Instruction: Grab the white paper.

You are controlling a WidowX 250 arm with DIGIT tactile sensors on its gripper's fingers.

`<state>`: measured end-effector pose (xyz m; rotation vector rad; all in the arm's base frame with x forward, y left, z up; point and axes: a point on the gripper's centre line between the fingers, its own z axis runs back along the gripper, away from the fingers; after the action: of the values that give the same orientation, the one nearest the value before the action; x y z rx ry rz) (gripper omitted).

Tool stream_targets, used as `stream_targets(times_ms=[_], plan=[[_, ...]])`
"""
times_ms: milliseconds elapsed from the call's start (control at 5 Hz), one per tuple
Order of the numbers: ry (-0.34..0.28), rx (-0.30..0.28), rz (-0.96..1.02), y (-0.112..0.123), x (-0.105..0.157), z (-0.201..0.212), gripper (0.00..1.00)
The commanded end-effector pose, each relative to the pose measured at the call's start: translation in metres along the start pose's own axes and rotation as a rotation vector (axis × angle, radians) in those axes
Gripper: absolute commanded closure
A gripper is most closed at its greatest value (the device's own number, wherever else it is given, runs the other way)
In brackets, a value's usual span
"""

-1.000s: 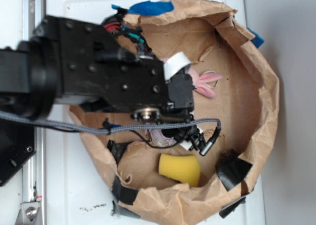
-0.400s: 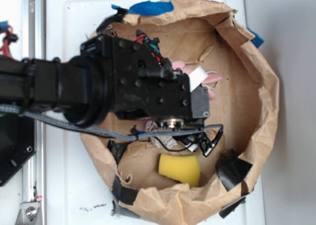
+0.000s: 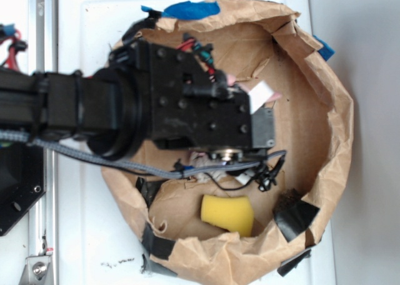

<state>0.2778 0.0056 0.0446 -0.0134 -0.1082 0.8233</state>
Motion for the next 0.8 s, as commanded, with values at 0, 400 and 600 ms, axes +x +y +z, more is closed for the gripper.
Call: stream_targets(times_ms=[0, 400, 600], plan=[[-0.054, -0.034, -0.099, 0.015, 0.021, 0.045, 1.0], [-0.023, -0.051, -0.176, 0.032, 0.018, 0.103, 1.0], [-0.019, -0.078, -0.182, 0.034, 0.015, 0.13, 1.0]])
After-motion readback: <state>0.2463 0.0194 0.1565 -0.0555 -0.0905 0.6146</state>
